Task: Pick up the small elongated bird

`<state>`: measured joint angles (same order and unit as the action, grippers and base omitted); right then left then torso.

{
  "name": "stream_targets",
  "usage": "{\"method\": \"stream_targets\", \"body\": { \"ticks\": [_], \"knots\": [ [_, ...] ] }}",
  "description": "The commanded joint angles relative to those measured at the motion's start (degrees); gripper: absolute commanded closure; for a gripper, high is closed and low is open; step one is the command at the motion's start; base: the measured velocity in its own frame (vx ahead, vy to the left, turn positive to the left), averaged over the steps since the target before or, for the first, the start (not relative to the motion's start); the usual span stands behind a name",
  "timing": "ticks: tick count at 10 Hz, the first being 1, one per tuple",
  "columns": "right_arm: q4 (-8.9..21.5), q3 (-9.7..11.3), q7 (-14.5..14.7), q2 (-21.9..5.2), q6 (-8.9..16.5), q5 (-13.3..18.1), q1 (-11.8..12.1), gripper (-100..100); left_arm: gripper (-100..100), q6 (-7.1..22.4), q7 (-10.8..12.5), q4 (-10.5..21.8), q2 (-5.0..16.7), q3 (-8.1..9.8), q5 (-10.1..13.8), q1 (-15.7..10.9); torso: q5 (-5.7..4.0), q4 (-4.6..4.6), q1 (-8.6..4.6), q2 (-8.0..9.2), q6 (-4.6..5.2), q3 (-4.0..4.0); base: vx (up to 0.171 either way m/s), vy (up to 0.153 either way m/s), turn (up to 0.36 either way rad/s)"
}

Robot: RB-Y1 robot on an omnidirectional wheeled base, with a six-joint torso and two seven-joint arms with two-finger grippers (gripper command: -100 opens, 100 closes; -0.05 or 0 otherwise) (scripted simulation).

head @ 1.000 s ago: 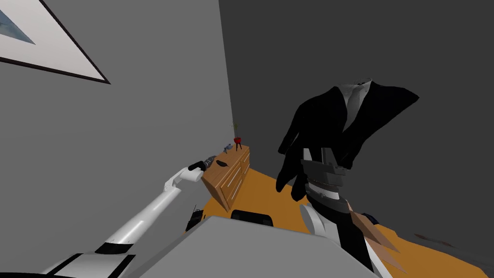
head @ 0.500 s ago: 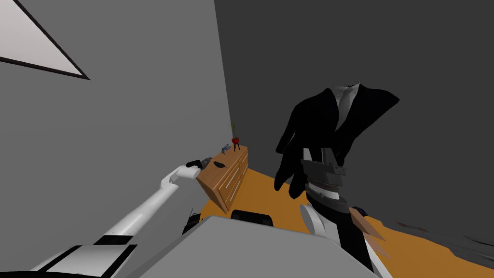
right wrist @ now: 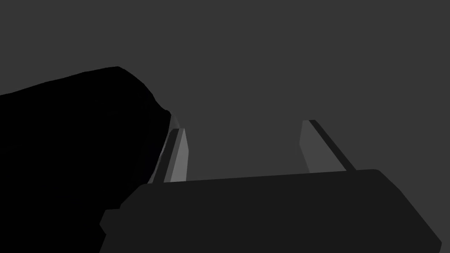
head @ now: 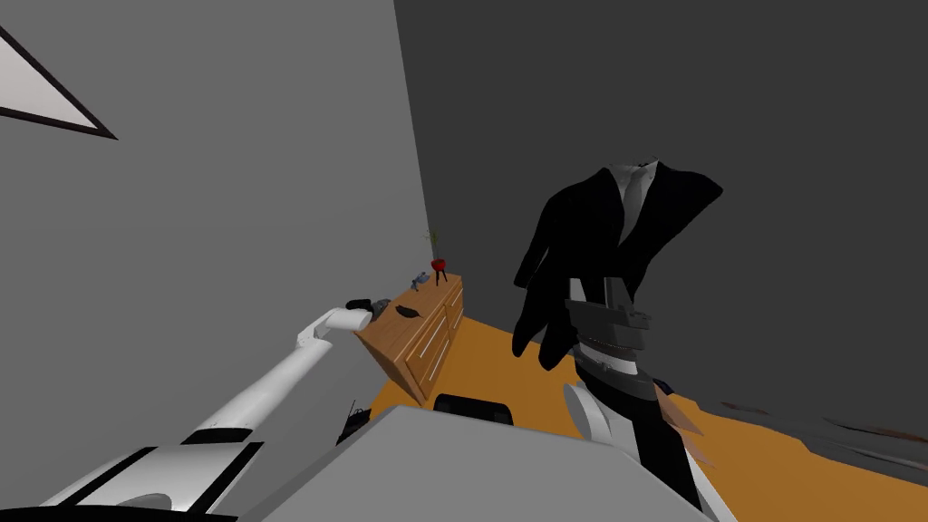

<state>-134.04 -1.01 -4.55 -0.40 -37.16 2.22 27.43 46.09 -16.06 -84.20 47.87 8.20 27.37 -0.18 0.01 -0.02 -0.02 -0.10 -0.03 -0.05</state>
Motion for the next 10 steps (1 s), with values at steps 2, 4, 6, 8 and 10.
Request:
{"method": "stream_targets", "body": {
  "ticks": [2, 4, 6, 8, 10],
  "knots": [
    [0.00, 0.00, 0.00, 0.00, 0.00, 0.00, 0.00, 0, -100, 4.34, -2.00, 3.46, 1.38, 1.18, 1.12, -1.71, 0.00, 0.00, 0.01, -0.02, -0.02, -0.01, 0.035, -0.007, -0.124],
    [0.00, 0.00, 0.00, 0.00, 0.00, 0.00, 0.01, 0, -100, 7.78, -3.32, 5.55, 2.15, 1.90, 1.87, -2.81, 0.01, -0.02, 0.03, -0.07, -0.04, -0.04, 0.041, -0.005, -0.080],
    [0.00, 0.00, 0.00, 0.00, 0.00, 0.00, 0.01, 0, -100, 9.84, -3.32, 5.97, 2.15, 1.90, 1.87, -2.81, 0.00, -0.02, 0.02, -0.08, -0.04, -0.05, 0.029, 0.000, -0.027],
    [0.00, 0.00, 0.00, 0.00, 0.00, 0.00, 0.00, 0, -100, 13.12, -4.60, 8.45, 2.85, 2.60, 2.62, -3.90, 0.01, -0.02, 0.03, -0.09, 0.00, -0.05, 0.046, 0.000, -0.099],
    [0.00, 0.00, 0.00, 0.00, 0.00, 0.00, 0.01, 0, -100, 16.29, -5.85, 10.89, 3.46, 3.29, 3.37, -5.00, 0.01, -0.03, 0.03, -0.13, 0.00, -0.07, 0.051, 0.003, -0.100]
  ]
}}
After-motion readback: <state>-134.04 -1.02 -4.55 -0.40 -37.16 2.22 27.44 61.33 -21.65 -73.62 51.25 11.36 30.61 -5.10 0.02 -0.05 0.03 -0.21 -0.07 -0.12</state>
